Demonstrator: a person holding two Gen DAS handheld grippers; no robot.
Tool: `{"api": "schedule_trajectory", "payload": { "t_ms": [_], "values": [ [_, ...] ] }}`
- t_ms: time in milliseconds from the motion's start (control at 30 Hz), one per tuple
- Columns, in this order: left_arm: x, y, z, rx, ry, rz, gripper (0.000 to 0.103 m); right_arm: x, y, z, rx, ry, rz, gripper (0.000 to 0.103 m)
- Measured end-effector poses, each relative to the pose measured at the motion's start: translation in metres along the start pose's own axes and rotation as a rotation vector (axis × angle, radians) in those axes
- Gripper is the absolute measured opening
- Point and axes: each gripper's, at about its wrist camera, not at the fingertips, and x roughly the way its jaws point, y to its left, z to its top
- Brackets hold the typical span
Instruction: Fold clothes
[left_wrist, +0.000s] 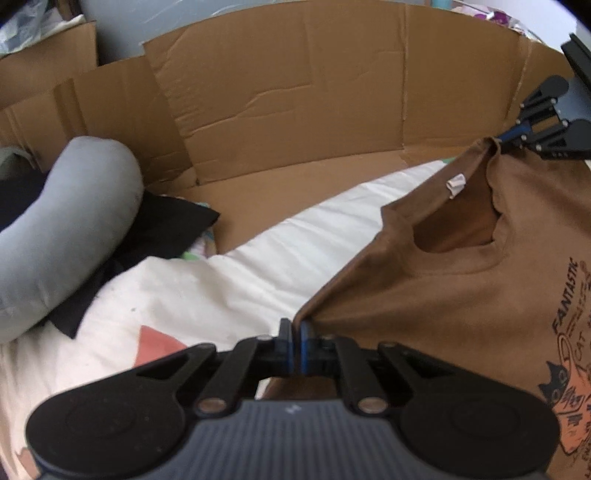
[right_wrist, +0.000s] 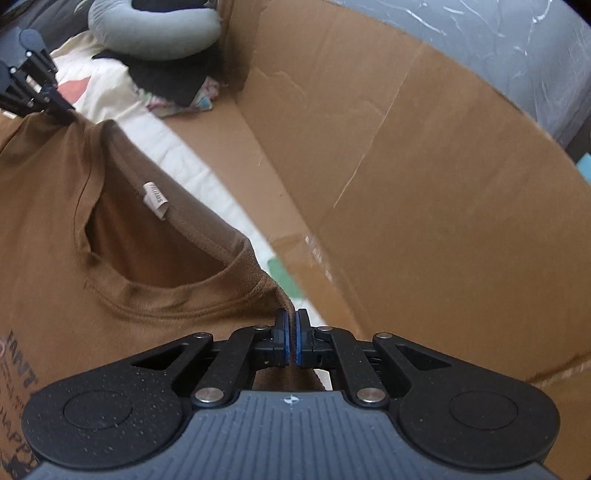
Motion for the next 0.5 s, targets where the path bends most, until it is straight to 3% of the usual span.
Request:
{"api": "schedule_trajectory", "payload": {
  "t_ms": [500],
  "values": [
    [0.001,0.017,-0.006,-0.059,0.012,0.09,0.004,0.031,0.014,0.037,-0.012,0.018,-0.037,0.001]
  ]
}}
